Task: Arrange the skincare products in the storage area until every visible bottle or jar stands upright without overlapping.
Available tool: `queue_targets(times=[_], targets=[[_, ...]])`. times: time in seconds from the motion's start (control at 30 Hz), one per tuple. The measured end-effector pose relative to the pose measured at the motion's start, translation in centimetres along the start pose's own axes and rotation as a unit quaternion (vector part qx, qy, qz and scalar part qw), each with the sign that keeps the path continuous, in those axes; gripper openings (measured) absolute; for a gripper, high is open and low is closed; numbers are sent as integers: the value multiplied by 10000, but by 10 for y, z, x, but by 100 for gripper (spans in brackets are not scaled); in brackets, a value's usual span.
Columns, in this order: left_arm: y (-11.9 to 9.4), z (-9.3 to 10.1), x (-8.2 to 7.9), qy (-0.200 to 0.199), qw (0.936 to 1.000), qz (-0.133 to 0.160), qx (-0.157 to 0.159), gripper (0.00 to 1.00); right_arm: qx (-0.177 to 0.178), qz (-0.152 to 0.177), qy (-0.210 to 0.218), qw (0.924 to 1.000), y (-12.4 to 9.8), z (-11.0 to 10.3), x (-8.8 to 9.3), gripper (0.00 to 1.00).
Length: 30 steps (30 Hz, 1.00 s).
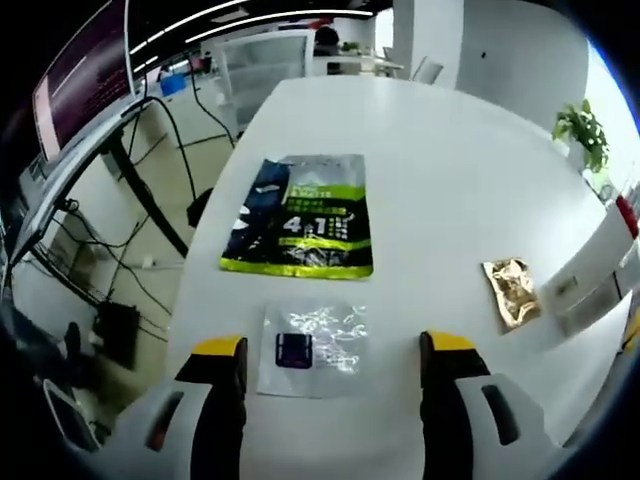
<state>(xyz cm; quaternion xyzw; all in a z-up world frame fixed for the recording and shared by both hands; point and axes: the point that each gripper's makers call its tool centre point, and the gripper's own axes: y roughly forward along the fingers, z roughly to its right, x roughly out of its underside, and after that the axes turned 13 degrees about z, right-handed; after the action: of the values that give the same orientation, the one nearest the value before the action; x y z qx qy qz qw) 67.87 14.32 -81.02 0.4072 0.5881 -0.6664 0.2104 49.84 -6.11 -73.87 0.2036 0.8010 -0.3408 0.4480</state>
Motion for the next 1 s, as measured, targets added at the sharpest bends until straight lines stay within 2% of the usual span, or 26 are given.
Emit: queue_targets(times=[0.07,0.2,0.53,0.63,0.7,0.73,0.87,1.0], targets=[[-1,1,-1,28,9999,100,22,70,6,4,5,10000,0,0,0,0],[-1,2,-2,75,9998,186,34,47,20,2,1,10000,0,1,0,0],[-2,1,0,-75,9999,73,-21,46,27,34,-21,10000,-1,1,-2,0],[-8,3,-2,-111,9999,79,4,46,17,47,-21,10000,-1,1,-3,0],[-13,4,-8,-109,9997,198,14,46,8,53,-31,10000,-1,0,-3,0],[-18,6,-16,-239,9991,338,72,46,2,55,-38,10000,-1,0,-4,0],[-29,7,-31,-377,9979,513,80,46,-2,63,-26,10000,-1,0,-4,0],[-56,19,-59,-483,9926,1097,172,46,-22,95,-35,9999,-1,-1,-6,0]])
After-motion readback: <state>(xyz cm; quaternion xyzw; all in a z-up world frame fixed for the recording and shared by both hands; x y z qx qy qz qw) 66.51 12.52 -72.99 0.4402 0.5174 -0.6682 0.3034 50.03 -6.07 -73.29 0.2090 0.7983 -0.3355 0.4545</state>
